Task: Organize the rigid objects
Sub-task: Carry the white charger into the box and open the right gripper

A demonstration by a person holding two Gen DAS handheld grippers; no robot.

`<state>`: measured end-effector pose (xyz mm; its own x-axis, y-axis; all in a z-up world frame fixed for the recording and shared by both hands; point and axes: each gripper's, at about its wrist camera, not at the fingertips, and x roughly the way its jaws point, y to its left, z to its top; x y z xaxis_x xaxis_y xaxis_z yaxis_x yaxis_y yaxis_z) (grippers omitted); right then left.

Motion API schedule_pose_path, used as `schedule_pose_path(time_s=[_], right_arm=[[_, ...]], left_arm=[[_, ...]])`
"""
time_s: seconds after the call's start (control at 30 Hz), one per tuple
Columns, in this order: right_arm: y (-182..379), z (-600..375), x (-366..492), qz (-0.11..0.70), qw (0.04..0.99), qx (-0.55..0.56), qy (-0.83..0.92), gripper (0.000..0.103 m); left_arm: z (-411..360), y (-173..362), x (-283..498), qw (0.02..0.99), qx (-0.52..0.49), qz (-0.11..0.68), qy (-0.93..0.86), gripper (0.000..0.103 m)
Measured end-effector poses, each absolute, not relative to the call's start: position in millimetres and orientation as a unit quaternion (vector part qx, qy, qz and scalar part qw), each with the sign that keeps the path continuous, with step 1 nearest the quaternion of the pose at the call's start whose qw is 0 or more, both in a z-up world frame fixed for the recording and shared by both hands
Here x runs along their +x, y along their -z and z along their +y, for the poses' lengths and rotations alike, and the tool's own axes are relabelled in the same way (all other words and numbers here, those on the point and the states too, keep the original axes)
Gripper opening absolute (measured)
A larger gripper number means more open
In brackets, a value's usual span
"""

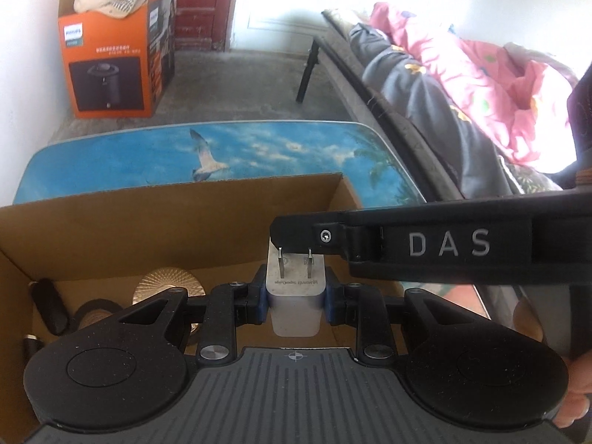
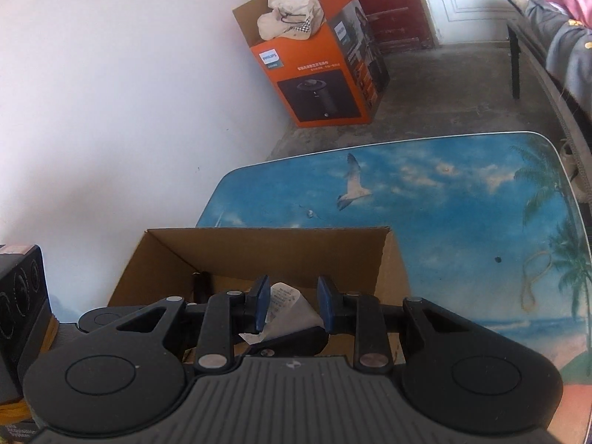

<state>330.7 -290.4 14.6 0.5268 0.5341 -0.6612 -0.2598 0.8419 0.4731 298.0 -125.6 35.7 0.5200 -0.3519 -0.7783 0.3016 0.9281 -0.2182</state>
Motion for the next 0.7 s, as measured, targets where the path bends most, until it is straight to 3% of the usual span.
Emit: schedule_pose_path(time_s=[0.7], right_arm=[[-7, -289, 354, 0.418, 0.868, 0.119, -0.239, 0.029]], left_arm=[[-138, -15, 331, 0.852, -0.094, 0.495, 0.144, 0.027]])
